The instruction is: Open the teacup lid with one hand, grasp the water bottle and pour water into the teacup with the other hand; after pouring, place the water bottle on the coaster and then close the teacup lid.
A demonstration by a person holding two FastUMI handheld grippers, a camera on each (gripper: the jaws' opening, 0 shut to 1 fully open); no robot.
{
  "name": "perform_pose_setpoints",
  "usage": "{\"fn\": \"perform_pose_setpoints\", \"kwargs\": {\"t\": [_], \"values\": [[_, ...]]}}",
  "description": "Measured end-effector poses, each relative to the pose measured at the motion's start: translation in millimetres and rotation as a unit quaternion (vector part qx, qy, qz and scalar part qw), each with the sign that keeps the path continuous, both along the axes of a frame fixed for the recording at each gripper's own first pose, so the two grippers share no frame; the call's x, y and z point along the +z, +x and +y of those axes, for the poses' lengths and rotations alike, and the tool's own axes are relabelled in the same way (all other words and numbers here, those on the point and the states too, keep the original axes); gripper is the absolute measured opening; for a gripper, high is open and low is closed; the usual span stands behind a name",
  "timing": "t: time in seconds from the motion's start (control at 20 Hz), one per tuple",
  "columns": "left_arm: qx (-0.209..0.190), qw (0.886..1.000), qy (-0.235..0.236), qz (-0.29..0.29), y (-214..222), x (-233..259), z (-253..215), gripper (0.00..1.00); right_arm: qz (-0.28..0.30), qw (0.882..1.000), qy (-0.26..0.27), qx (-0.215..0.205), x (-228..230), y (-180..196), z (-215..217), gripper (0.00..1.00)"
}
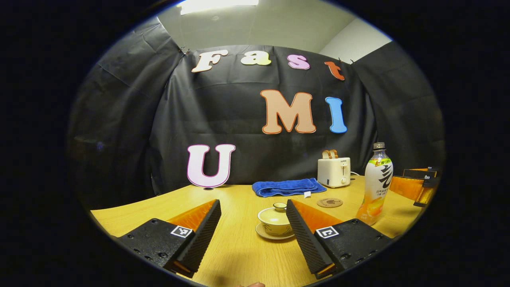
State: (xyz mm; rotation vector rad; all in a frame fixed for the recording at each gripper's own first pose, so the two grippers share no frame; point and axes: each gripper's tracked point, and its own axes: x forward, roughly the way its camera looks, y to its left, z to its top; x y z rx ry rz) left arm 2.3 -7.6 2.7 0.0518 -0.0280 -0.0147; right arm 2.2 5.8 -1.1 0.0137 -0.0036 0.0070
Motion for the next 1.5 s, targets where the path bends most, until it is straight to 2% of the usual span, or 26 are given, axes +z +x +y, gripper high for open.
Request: {"fn": "perform_pose_setpoints", "kwargs": {"t": [0.05, 0.3, 0.35, 0.4, 0.8, 0.85, 0.9, 0.95, 1.0, 1.25, 1.35, 1.5], "values": [[0.000, 1.000, -0.001, 0.000, -1, -1, 1, 0.96, 0.000, 1.000, 0.000, 0.001, 0, 0, 1, 0.97], [-0.012, 1.000, 0.002, 0.012, 6, -5, -4, 0.95, -0.001, 1.000, -0.004, 0.005, 0, 0, 4, 0.97], [-0.016, 1.000, 0.005, 0.020, 11, -7, -6, 0.95, -0.001, 1.000, -0.006, 0.004, 1, -1, 4, 0.94], [-0.022, 0.999, 0.006, 0.028, 15, -7, -8, 0.96, -0.002, 1.000, -0.008, 0.003, 2, -1, 3, 0.97], [-0.094, 0.992, 0.001, 0.085, 52, -23, -47, 0.96, -0.002, 1.000, 0.007, -0.019, 6, 5, -21, 0.97], [-0.099, 0.990, 0.002, 0.097, 58, -28, -50, 0.96, -0.001, 1.000, 0.008, -0.023, 6, 6, -24, 1.00], [-0.103, 0.989, 0.003, 0.109, 62, -33, -52, 0.96, 0.000, 1.000, 0.009, -0.027, 6, 6, -29, 0.97], [-0.105, 0.987, 0.002, 0.121, 66, -41, -53, 0.96, 0.001, 0.999, 0.011, -0.030, 7, 8, -32, 1.00], [-0.107, 0.986, 0.000, 0.131, 68, -46, -54, 0.96, 0.001, 0.999, 0.012, -0.033, 6, 9, -35, 0.96], [-0.095, 0.983, -0.011, 0.158, 82, -59, -51, 0.92, 0.003, 0.999, 0.014, -0.042, 5, 13, -44, 0.97], [-0.092, 0.982, -0.012, 0.165, 86, -63, -49, 0.87, 0.008, 0.999, 0.016, -0.043, 1, 15, -45, 0.94], [-0.088, 0.982, -0.003, 0.167, 88, -67, -47, 0.79, 0.015, 0.999, 0.026, -0.041, -4, 18, -46, 1.00]]}}
